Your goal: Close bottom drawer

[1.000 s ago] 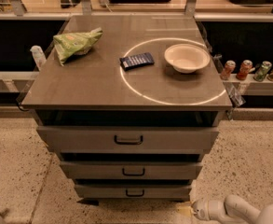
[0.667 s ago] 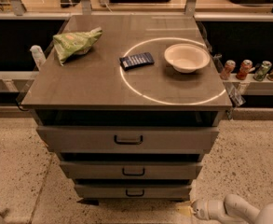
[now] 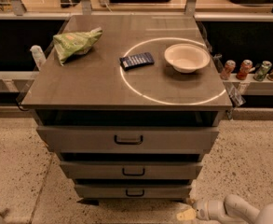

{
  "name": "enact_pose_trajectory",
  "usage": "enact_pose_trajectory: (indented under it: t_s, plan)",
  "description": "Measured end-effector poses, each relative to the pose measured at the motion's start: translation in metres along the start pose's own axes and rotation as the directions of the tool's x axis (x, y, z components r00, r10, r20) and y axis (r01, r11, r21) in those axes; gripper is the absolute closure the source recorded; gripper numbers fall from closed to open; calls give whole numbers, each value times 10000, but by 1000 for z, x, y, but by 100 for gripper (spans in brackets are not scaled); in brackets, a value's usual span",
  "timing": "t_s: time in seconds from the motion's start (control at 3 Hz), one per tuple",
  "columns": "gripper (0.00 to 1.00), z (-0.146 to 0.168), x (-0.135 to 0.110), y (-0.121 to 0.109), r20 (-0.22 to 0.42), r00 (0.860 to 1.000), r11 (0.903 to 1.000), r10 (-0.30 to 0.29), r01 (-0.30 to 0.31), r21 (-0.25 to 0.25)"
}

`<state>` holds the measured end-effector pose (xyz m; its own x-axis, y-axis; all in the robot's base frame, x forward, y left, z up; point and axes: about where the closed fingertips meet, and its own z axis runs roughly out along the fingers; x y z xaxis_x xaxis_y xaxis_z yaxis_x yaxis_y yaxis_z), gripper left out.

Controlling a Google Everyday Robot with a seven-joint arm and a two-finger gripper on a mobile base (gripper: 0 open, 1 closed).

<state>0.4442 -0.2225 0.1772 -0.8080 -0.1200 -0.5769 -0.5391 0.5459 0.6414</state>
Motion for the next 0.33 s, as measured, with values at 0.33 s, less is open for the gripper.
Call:
enact_pose_trajectory:
  t_s: [0.33]
  plan:
    - [0, 0, 0, 0, 0, 10000, 10000, 0, 0, 0]
